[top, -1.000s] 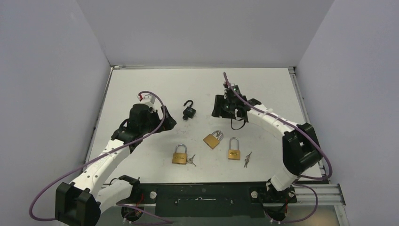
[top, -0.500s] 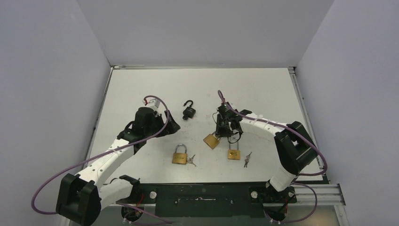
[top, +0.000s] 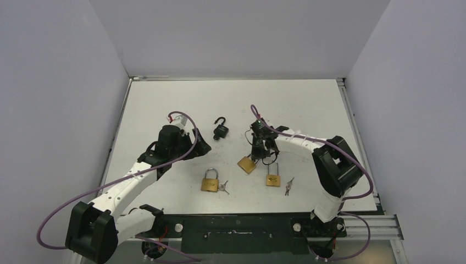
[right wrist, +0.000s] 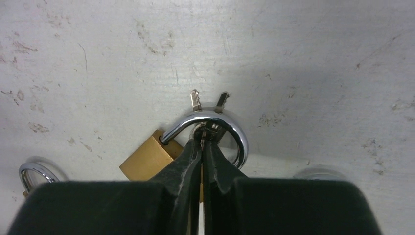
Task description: Unlock with the key
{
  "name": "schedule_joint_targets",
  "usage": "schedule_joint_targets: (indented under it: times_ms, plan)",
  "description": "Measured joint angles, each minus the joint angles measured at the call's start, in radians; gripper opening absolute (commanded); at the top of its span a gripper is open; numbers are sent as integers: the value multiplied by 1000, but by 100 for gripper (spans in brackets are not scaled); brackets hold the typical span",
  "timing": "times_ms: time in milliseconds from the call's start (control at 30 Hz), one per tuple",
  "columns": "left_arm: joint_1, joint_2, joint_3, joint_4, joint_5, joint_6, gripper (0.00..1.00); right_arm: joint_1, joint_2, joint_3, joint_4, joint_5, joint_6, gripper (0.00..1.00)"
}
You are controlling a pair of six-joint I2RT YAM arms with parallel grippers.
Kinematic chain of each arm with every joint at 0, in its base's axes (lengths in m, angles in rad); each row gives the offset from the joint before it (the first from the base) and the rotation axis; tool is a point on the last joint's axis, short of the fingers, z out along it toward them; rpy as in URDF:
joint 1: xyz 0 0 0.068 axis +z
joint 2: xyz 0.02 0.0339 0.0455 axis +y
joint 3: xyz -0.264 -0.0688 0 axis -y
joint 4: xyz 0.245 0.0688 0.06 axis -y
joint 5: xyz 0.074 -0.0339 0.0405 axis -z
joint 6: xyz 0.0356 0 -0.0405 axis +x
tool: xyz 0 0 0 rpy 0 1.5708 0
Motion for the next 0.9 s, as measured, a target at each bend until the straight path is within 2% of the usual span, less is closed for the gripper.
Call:
schedule_joint_targets:
  times_ms: [200,367,533,800,900]
  plan:
    - [0,-2,0,12,2,-51,83,6,-52,-7,41,6,-105,0]
    - [0,-18,0,55,23,-133,88,3,-265,-58,138,-53,-229,0]
    - [0,-41,0,138,80,-232,94,-14,-454,-132,298,-235,-300,0]
    - [-8,-75,0,424,225,-402,92,-23,-545,-202,554,-527,-252,0]
    - [-26,-72,0,500,253,-479,89,-23,-562,-216,653,-613,-231,0]
